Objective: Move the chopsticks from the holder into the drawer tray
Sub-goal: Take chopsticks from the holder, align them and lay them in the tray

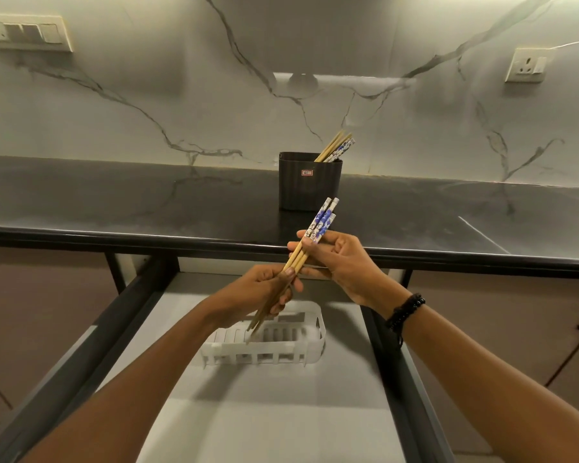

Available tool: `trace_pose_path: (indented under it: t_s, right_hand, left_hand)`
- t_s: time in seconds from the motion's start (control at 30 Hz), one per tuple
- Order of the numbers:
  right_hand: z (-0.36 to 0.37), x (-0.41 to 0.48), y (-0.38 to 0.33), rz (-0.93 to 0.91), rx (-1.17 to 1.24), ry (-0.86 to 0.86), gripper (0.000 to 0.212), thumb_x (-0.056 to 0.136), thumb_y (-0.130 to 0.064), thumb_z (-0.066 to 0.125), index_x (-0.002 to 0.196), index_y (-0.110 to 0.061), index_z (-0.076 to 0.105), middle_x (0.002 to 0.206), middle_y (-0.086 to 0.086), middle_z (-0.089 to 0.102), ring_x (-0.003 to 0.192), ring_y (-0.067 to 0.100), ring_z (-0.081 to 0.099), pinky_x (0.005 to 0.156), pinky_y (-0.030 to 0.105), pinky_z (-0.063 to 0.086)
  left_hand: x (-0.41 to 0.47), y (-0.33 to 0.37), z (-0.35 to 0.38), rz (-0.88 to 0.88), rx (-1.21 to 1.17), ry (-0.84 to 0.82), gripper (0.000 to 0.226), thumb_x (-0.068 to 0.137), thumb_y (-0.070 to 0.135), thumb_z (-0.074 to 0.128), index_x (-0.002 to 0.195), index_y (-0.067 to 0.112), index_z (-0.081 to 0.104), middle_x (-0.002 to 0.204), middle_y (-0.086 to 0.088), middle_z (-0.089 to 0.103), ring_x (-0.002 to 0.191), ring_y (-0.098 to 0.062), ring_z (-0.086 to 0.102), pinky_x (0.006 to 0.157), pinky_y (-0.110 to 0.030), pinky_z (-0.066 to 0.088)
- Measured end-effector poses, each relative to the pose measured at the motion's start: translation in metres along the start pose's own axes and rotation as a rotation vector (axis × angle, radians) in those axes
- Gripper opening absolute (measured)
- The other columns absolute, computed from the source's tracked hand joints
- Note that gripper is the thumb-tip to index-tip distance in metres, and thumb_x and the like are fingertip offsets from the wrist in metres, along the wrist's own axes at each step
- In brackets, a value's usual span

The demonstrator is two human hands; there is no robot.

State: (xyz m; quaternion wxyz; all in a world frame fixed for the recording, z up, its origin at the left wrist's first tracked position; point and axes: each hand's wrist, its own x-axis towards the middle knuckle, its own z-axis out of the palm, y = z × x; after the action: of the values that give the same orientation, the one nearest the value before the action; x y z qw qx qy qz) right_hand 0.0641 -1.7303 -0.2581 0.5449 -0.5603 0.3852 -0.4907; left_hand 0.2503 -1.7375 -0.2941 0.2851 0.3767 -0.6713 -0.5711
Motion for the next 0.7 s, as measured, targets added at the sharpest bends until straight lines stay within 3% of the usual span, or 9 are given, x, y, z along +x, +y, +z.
trace_pose_path:
  t_s: [0.13, 0.17, 0.23, 0.3, 0.33, 0.4, 0.5, 0.57, 0.7]
  right_hand:
    - [-0.003, -0.001, 0.0, -0.007, 0.012, 0.053, 0.026, 0.094, -0.012, 0.06, 0.118, -0.006, 0.061, 0.109, 0.017, 0.073, 0.098, 0.028, 0.073, 0.078, 0.035, 0.062]
    - [-0.004, -0.001, 0.0, -0.026, 0.022, 0.076, 0.025, 0.093, -0.012, 0.06, 0.117, -0.004, 0.061, 0.108, 0.018, 0.074, 0.095, 0.027, 0.074, 0.076, 0.033, 0.062]
    - [-0.005, -0.001, -0.001, -0.072, 0.066, 0.146, 0.022, 0.094, -0.012, 0.06, 0.115, -0.003, 0.06, 0.106, 0.017, 0.074, 0.093, 0.026, 0.074, 0.075, 0.031, 0.062]
    - [-0.009, 0.0, -0.002, -0.104, 0.151, 0.224, 0.02, 0.095, -0.012, 0.059, 0.113, -0.004, 0.059, 0.108, 0.016, 0.073, 0.096, 0.026, 0.073, 0.078, 0.033, 0.062]
    - [-0.011, 0.001, -0.002, -0.112, 0.209, 0.256, 0.018, 0.095, -0.012, 0.059, 0.111, -0.006, 0.059, 0.109, 0.016, 0.073, 0.098, 0.025, 0.073, 0.08, 0.034, 0.061]
    - [-0.013, 0.003, 0.0, -0.114, 0.353, 0.283, 0.013, 0.096, -0.011, 0.057, 0.109, -0.008, 0.059, 0.108, 0.014, 0.073, 0.099, 0.024, 0.073, 0.082, 0.036, 0.061]
    - [-0.01, 0.002, 0.003, -0.057, 0.566, 0.234, 0.02, 0.097, -0.01, 0.055, 0.116, -0.006, 0.056, 0.11, 0.015, 0.073, 0.1, 0.024, 0.073, 0.083, 0.036, 0.061]
    - [-0.004, 0.0, 0.006, -0.003, 0.625, 0.179, 0.029, 0.096, -0.011, 0.056, 0.124, -0.004, 0.053, 0.115, 0.018, 0.072, 0.101, 0.026, 0.072, 0.084, 0.036, 0.06]
    - [0.011, 0.0, 0.009, 0.052, 0.632, 0.141, 0.028, 0.096, -0.011, 0.055, 0.122, 0.0, 0.056, 0.118, 0.023, 0.068, 0.094, 0.026, 0.074, 0.08, 0.034, 0.061]
  left_hand:
    - [0.0, 0.0, 0.0, -0.013, 0.117, 0.042, 0.032, 0.101, 0.029, 0.041, 0.102, 0.01, 0.067, 0.074, -0.003, 0.059, 0.065, -0.015, 0.055, 0.062, -0.022, 0.048]
    - [0.002, -0.002, 0.001, 0.054, 0.24, 0.138, 0.029, 0.1, 0.03, 0.044, 0.106, 0.011, 0.066, 0.081, -0.001, 0.06, 0.074, -0.016, 0.058, 0.065, -0.021, 0.047]
    - [0.011, -0.008, 0.003, 0.265, 0.564, 0.509, 0.024, 0.096, 0.032, 0.055, 0.111, 0.014, 0.062, 0.096, 0.004, 0.055, 0.089, -0.014, 0.056, 0.07, -0.015, 0.043]
    - [0.009, -0.005, 0.009, 0.465, 0.66, 0.848, 0.017, 0.094, 0.03, 0.06, 0.102, 0.016, 0.063, 0.089, 0.007, 0.055, 0.078, -0.008, 0.055, 0.063, -0.011, 0.042]
    - [0.009, -0.003, 0.012, 0.511, 0.631, 0.872, 0.016, 0.094, 0.03, 0.059, 0.094, 0.015, 0.064, 0.079, 0.009, 0.057, 0.067, -0.007, 0.056, 0.057, -0.011, 0.044]
    - [0.009, -0.003, 0.022, 0.415, 0.484, 0.718, 0.03, 0.095, 0.036, 0.053, 0.085, 0.013, 0.068, 0.066, 0.007, 0.064, 0.056, -0.006, 0.06, 0.054, -0.012, 0.048]
    - [0.01, 0.005, 0.033, 0.125, -0.095, 0.473, 0.036, 0.096, 0.04, 0.048, 0.099, 0.01, 0.068, 0.092, -0.01, 0.074, 0.082, -0.018, 0.071, 0.075, -0.035, 0.059]
    - [0.012, 0.009, 0.03, 0.148, -0.454, 0.481, 0.033, 0.097, 0.034, 0.049, 0.113, 0.01, 0.064, 0.107, -0.011, 0.073, 0.099, -0.024, 0.07, 0.082, -0.039, 0.06]
    - [0.005, 0.018, 0.019, 0.288, -0.902, 0.512, 0.026, 0.1, 0.021, 0.049, 0.117, 0.005, 0.06, 0.111, -0.016, 0.071, 0.102, -0.028, 0.07, 0.083, -0.038, 0.058]
